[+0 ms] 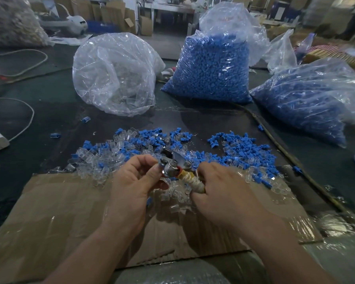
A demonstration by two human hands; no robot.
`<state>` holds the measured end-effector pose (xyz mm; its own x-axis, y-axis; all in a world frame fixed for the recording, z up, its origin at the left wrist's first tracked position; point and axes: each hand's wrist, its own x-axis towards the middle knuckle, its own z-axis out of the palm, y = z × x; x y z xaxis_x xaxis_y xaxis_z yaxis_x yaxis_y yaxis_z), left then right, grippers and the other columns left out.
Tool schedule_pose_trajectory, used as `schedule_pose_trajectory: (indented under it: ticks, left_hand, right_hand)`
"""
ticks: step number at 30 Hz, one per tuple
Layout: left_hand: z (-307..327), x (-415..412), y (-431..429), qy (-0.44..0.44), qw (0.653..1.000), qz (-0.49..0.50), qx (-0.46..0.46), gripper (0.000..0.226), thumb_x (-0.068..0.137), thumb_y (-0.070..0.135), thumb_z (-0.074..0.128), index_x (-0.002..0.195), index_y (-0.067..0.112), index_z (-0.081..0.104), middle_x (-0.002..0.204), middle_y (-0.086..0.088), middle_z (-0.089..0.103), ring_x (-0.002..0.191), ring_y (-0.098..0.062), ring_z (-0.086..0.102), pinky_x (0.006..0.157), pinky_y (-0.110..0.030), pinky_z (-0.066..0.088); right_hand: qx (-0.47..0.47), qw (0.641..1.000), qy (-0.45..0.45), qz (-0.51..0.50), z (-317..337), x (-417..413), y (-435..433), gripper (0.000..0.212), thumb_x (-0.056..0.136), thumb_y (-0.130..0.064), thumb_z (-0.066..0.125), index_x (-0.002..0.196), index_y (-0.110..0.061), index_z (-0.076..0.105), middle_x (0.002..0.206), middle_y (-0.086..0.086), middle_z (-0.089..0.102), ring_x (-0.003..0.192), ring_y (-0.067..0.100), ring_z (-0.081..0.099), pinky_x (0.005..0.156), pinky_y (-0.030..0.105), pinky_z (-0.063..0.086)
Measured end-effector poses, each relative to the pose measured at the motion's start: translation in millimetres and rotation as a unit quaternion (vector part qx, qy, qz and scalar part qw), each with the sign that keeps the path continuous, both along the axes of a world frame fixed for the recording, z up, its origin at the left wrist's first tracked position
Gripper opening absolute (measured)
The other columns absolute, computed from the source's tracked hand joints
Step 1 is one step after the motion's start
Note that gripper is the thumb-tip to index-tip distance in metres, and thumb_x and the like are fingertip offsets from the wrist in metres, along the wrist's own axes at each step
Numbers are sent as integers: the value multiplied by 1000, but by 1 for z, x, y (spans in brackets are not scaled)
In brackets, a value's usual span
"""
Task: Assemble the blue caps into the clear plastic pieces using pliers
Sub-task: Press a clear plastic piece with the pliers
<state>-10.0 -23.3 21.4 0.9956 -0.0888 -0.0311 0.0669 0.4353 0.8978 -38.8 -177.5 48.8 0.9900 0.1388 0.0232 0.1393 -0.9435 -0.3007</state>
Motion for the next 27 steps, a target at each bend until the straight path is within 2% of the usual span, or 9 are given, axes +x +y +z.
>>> schedule_pose_trajectory:
  ticks: [8, 18, 27]
  left_hand:
    - [3, -1, -1, 8, 1000, 8, -22, 10, 63, 7, 59, 73, 10, 56, 62, -2, 63, 52, -11, 60, 46, -20, 51]
    - [5, -2, -1, 4, 1000, 6, -17, 13, 63, 8, 58, 75, 7, 54, 60, -1, 63, 53, -11, 60, 47, -19, 51]
    - [7, -5, -2, -14, 1000, 17, 0, 15, 63, 12, 58, 76, 6, 54, 60, 2, 64, 55, -9, 61, 50, -18, 51]
  right_hand:
    - [2, 1000, 12, 4, 0, -1, 2, 18, 86, -38, 44, 87, -29, 28, 76, -17, 27, 67, -5, 26, 57, 12, 20]
    - [8, 1000, 22, 0, 2, -1, 5, 27, 84, -37, 46, 69, -32, 24, 72, -14, 32, 62, -2, 28, 52, 17, 19]
    - [24, 1000, 9, -1, 0, 1, 7, 29, 84, -34, 50, 67, -32, 26, 66, -14, 37, 59, -1, 33, 51, 18, 21]
